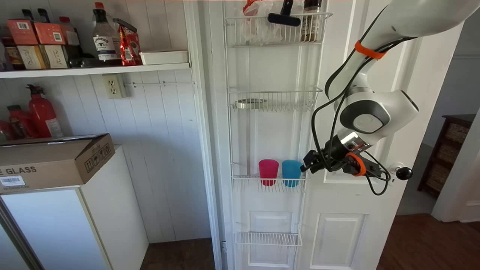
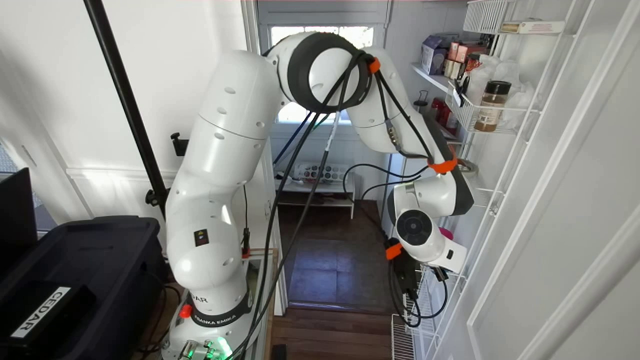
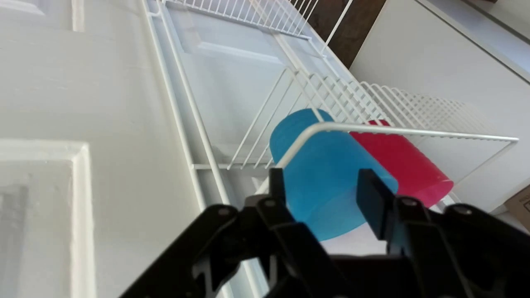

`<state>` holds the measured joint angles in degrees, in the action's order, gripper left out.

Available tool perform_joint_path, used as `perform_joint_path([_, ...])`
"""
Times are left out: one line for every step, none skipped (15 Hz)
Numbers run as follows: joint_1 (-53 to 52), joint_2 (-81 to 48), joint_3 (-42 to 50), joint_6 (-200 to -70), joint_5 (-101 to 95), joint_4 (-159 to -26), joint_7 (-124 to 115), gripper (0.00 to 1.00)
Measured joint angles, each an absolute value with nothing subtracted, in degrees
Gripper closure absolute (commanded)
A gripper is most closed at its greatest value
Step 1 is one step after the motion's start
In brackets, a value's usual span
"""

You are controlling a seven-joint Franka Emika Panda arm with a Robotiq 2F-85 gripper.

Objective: Put the blue cup in the pink cup

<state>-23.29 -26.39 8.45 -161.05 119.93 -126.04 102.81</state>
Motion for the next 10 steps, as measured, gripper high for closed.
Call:
perform_joint_path([-23.29, -26.39, 8.58, -160.88, 120.93, -125.91, 103.34, 0.12])
perform_joint_path([-23.29, -26.40, 8.76, -160.52, 122.07, -125.73, 103.96, 0.03])
perform_joint_path([-23.30, -26.40, 8.99, -159.96, 123.47, -125.53, 104.69, 0.01])
perform_joint_path([-23.29, -26.42, 9.24, -159.28, 125.00, -125.32, 105.61, 0.00])
perform_joint_path([-23.30, -26.46, 9.49, -158.61, 126.52, -125.13, 106.52, 0.00])
perform_joint_path([-23.30, -26.54, 9.71, -157.97, 127.89, -124.95, 107.26, 0.00])
perform_joint_path([-23.30, -26.68, 9.90, -157.30, 129.13, -124.85, 107.95, 0.02])
perform_joint_path([-23.29, -26.84, 10.03, -156.72, 130.22, -124.78, 108.47, 0.09])
perform_joint_path([-23.29, -27.05, 10.08, -156.26, 131.02, -124.74, 108.62, 0.18])
perform_joint_path([-23.30, -27.35, 10.10, -155.81, 131.74, -124.66, 108.69, 0.26])
